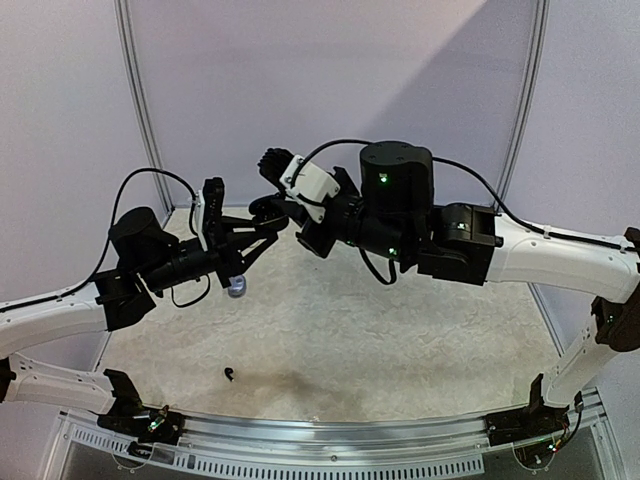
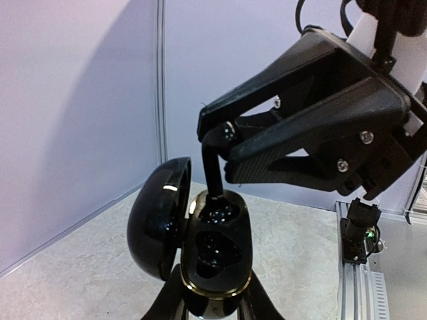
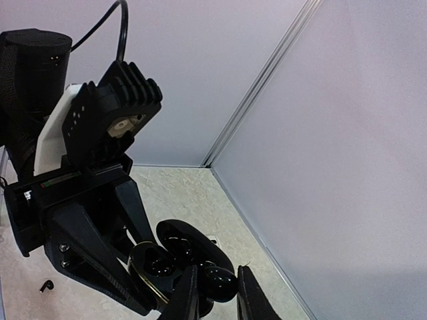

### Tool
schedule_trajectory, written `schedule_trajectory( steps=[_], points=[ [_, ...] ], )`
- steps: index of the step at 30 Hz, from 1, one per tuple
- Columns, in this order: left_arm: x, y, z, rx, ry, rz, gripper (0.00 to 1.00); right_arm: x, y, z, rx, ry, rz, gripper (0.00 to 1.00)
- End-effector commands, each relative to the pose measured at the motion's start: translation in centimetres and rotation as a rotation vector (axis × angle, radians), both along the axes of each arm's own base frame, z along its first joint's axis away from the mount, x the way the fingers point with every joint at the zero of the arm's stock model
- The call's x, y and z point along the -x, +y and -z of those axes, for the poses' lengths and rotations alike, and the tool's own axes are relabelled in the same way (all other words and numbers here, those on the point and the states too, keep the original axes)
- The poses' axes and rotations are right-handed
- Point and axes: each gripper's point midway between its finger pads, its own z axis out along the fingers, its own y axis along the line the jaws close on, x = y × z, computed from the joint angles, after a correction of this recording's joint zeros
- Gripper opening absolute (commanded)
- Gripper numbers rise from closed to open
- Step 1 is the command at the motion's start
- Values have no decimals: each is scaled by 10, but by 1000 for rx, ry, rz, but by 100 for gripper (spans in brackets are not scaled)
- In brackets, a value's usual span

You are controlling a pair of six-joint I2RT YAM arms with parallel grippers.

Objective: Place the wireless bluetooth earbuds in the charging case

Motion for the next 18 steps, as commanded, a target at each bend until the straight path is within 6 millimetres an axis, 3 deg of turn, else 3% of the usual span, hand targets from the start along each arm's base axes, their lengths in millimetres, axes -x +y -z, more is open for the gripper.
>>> schedule_trajectory(
  steps=[1, 18],
  points=[
    [4, 0, -8, 24, -12, 0, 0, 13, 1, -21, -64, 6, -36, 0],
    [3, 2, -8, 11, -60, -18, 0, -7, 2, 6, 34, 5, 88, 0]
  ],
)
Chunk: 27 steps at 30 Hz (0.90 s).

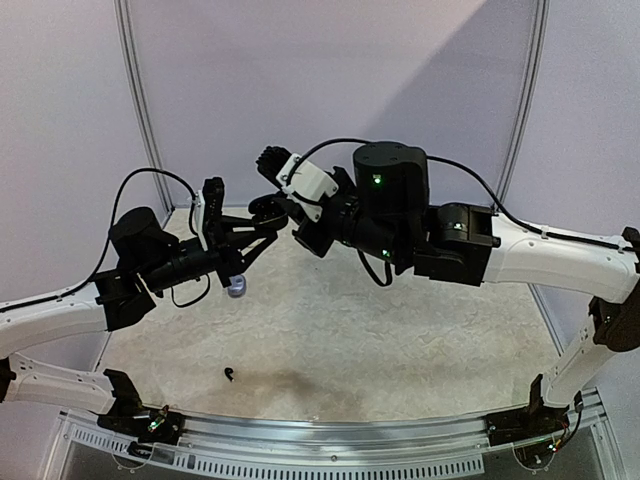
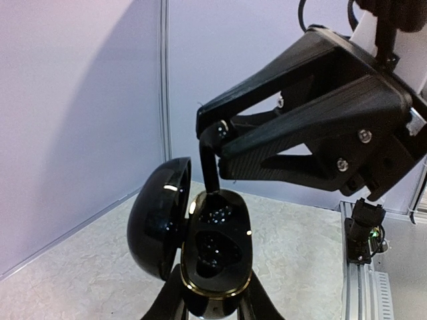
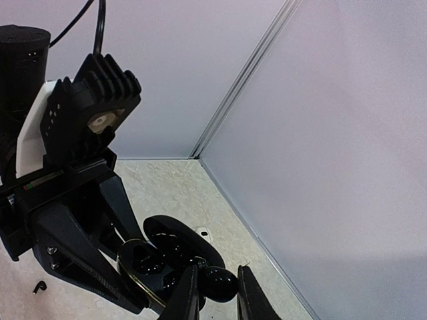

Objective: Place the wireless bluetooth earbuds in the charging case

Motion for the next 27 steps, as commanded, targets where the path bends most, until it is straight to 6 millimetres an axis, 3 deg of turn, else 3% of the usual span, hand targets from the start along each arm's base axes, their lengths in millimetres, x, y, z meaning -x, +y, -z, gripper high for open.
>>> schedule_trajectory(
  steps=[1, 10, 27],
  points=[
    [6, 1, -8, 13, -55, 1, 0, -3, 6, 7, 31, -3, 22, 0],
    [6, 1, -10, 17, -66, -3, 0, -7, 5, 14, 67, -26, 43, 0],
    [1, 4, -12, 33, -59, -31, 0, 3, 13, 29, 76, -48, -33, 0]
  ],
)
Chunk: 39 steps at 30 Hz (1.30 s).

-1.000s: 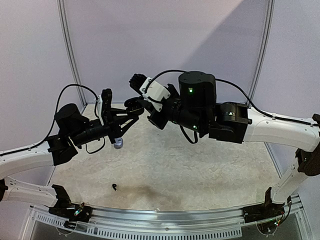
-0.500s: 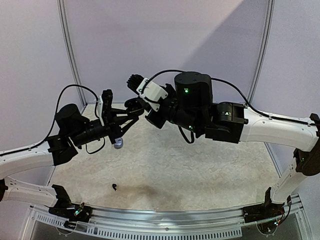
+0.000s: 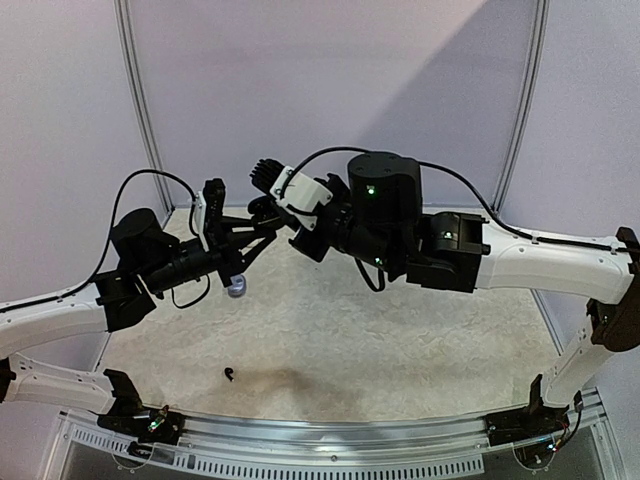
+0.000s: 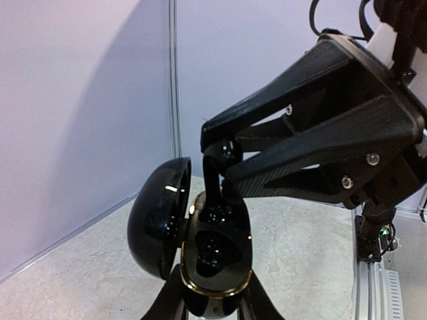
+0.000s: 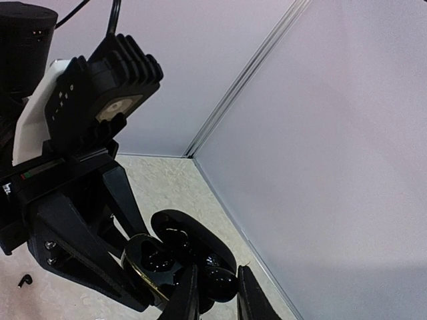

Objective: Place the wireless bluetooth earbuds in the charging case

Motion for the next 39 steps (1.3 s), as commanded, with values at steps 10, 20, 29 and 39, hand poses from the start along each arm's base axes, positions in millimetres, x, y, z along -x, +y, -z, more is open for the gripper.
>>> schedule_trajectory(
  steps=[10, 20, 29, 39],
  points=[
    [9, 1, -15, 29, -80, 12, 0, -3, 4, 20, 70, 5, 21, 0],
    [9, 1, -19, 23, -112, 10, 0, -11, 9, 28, 132, -5, 61, 0],
    [10, 4, -7, -36, -171, -6, 0, -4, 0, 15, 45, 22, 37, 0],
    [7, 5, 16, -48, -204, -65, 0, 28, -9, -27, -132, 50, -127, 0]
  ],
)
